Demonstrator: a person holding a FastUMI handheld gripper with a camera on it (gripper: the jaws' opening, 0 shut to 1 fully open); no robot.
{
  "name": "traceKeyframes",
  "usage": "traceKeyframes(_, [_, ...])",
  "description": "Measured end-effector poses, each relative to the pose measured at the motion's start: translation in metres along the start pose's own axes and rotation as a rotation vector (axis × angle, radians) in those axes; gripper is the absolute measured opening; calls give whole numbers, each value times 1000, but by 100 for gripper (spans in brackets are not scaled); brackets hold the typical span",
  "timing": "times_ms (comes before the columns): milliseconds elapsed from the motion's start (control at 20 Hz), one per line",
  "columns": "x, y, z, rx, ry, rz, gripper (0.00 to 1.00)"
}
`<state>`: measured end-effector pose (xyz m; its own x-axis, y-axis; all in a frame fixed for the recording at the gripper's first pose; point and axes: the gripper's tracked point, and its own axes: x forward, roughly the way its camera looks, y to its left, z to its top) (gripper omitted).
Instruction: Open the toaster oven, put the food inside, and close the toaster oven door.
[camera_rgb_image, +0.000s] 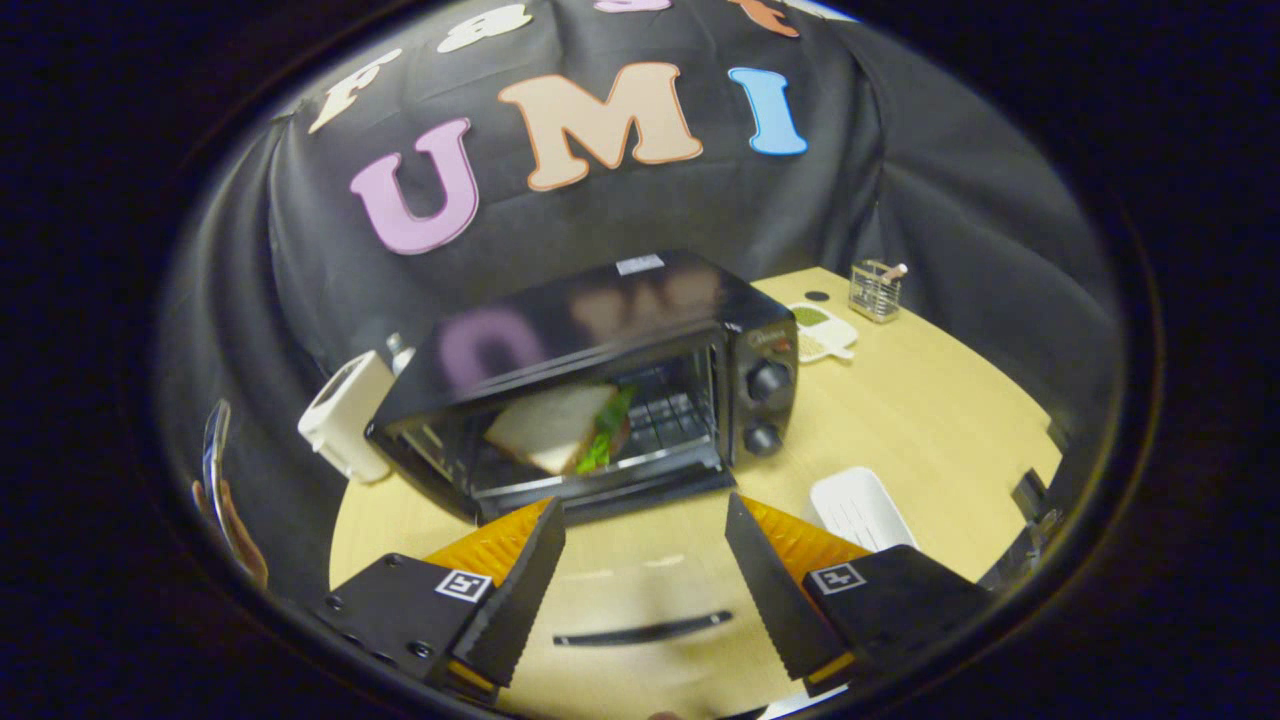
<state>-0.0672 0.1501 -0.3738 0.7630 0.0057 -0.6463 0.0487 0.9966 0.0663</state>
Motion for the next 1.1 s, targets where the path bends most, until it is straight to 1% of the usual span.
traceKeyframes(200, [-17, -18, -64, -10, 168, 0, 99])
traceKeyframes(300, [-14, -26, -94, -22, 245, -7, 99])
traceKeyframes(450, [-6, -28, -127, -31, 325, 8, 99])
traceKeyframes(600, [16, -41, -145, -84, 365, -7, 98])
traceKeyframes(750, [30, -42, -152, -97, 378, -5, 99])
traceKeyframes(900, [35, -45, -149, -117, 367, -13, 99])
traceKeyframes(1100, [27, -40, -142, -122, 347, -20, 98])
